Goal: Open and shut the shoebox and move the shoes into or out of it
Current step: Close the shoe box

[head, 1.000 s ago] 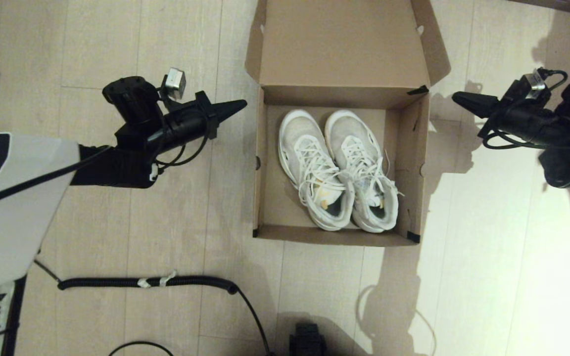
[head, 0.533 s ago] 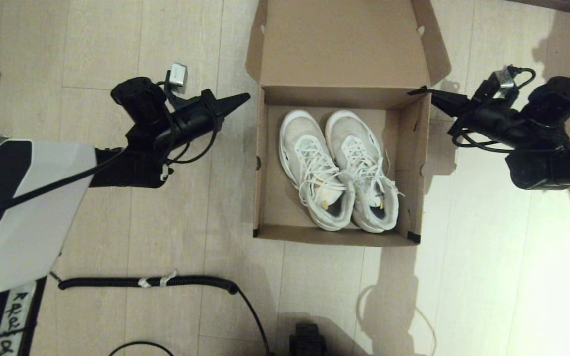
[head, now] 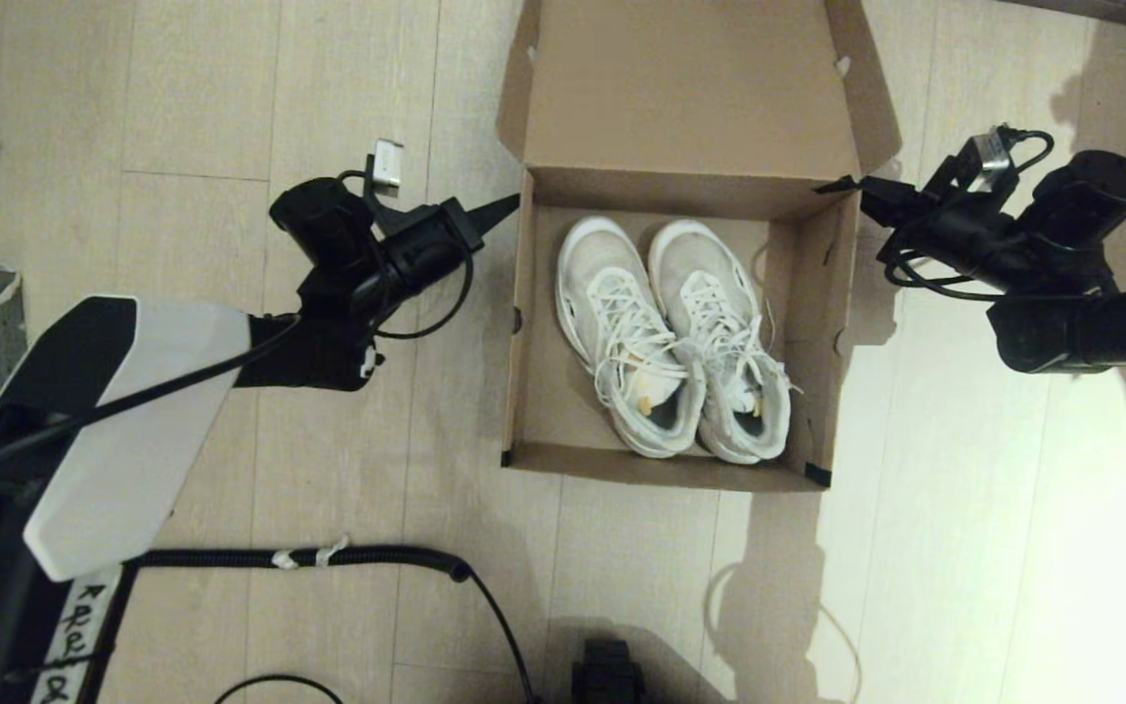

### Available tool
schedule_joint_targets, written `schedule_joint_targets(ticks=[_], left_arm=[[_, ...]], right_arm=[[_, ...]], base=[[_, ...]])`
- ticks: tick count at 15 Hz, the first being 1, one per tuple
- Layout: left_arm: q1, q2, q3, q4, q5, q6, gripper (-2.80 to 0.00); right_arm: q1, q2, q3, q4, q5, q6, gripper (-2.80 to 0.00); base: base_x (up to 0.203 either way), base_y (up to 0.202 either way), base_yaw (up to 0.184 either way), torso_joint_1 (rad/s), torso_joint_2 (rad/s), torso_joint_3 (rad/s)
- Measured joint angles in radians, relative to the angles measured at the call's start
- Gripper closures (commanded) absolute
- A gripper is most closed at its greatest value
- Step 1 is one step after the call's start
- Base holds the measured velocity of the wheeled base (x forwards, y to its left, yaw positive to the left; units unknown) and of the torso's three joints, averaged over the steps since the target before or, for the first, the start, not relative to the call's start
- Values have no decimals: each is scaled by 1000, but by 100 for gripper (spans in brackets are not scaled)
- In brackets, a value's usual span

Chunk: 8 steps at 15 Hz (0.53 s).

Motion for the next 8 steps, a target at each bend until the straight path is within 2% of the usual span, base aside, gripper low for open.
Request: schedule_joint_targets(ticks=[4,8], left_arm=[[-7,6,-5,8,-2,-2,0],[-4,-2,14,11,12,-1,0]], right_arm=[[1,30,-31,-1,-1,-1,0],[0,36,-3,-26,12,3,0]], base=[[0,0,0,0,0,0],[0,0,0,0,0,0]])
